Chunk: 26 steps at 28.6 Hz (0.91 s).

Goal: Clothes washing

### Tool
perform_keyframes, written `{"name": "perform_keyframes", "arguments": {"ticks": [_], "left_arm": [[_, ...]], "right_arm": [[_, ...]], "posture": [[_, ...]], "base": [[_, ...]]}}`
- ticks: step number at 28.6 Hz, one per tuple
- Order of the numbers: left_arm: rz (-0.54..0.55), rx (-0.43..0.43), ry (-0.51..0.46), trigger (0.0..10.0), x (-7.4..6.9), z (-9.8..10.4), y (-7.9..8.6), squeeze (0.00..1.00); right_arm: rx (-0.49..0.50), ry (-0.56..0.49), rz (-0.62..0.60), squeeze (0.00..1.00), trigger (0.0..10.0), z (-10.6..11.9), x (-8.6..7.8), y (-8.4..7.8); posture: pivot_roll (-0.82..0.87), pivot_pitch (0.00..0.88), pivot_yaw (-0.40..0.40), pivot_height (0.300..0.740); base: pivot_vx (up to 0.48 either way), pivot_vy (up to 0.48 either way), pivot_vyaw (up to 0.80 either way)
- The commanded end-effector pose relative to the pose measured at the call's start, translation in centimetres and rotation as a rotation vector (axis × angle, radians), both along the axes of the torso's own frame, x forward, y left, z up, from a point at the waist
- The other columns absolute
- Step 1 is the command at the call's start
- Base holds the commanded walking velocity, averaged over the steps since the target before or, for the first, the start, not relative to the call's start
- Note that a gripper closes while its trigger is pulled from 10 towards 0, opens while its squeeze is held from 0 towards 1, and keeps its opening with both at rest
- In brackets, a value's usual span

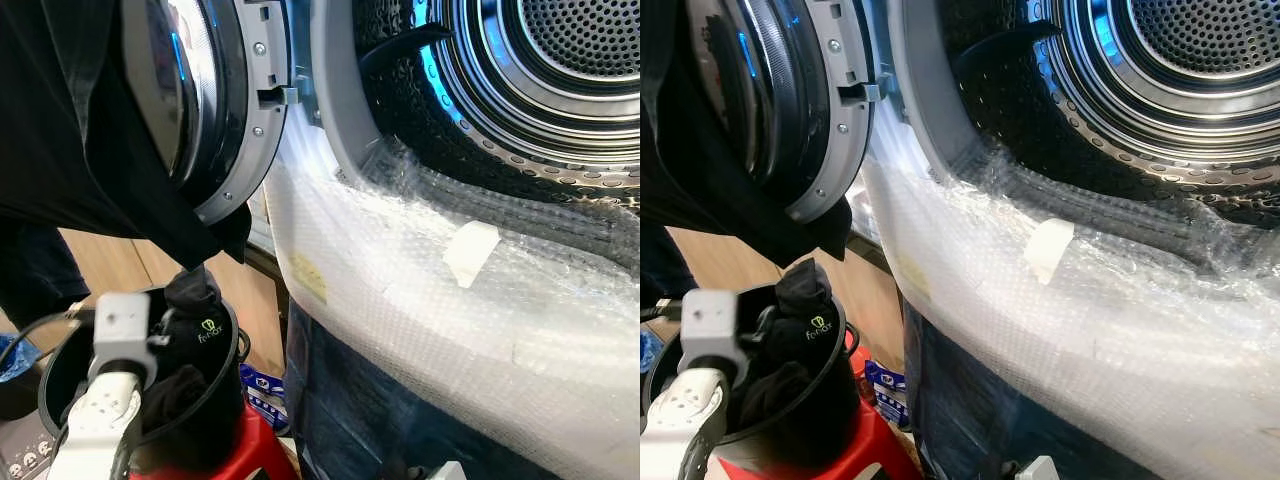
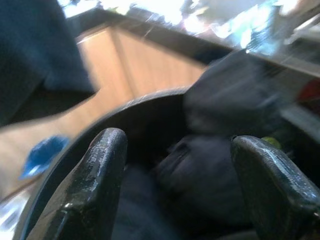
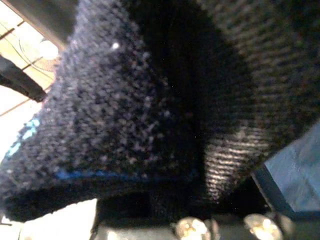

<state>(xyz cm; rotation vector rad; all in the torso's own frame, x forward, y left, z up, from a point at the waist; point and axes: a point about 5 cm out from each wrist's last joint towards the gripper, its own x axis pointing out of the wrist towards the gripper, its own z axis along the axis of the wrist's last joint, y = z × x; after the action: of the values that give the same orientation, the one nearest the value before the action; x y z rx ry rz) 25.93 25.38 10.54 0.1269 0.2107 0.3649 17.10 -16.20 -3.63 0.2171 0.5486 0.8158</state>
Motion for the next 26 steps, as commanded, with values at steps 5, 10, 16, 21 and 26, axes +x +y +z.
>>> {"name": "perform_keyframes", "arguments": {"ticks": [5, 10, 16, 21, 26], "left_arm": [[-0.019, 0.083, -0.032, 10.0, 0.8, 0.6, 1.0, 0.0], [-0.027, 0.106, -0.079, 10.0, 1.8, 1.1, 0.7, 0.0], [-0.054, 0.089, -0.101, 10.0, 2.1, 0.6, -0.2, 0.0], [-0.042, 0.086, -0.086, 10.0, 1.8, -0.2, -0.2, 0.0], [-0.027, 0.065, -0.079, 10.0, 1.8, -0.8, -0.5, 0.0]], "right_arm": [[0.034, -0.166, 0.086, 0.0, 0.0, 3.7, 2.1, 0.6], [0.036, -0.263, 0.138, 0.0, 0.0, 6.3, 3.4, 0.7], [0.166, -0.372, 0.265, 0.0, 0.0, 12.0, 4.0, 1.8], [0.291, -0.52, 0.311, 0.0, 0.0, 17.7, 4.3, 1.5], [0.498, -0.692, 0.392, 0.0, 0.0, 24.5, 4.3, 1.6]], "posture": [[0.17, 0.019, 0.021, 0.74], [0.16, 0.015, 0.017, 0.74], [0.15, 0.014, 0.008, 0.74], [0.15, 0.016, 0.0, 0.74], [0.14, 0.01, -0.004, 0.74]], "base": [[0.0, 0.0, 0.0], [0.0, 0.0, 0.0], [0.0, 0.0, 0.0], [0.0, 0.0, 0.0], [0.0, 0.0, 0.0]]}}
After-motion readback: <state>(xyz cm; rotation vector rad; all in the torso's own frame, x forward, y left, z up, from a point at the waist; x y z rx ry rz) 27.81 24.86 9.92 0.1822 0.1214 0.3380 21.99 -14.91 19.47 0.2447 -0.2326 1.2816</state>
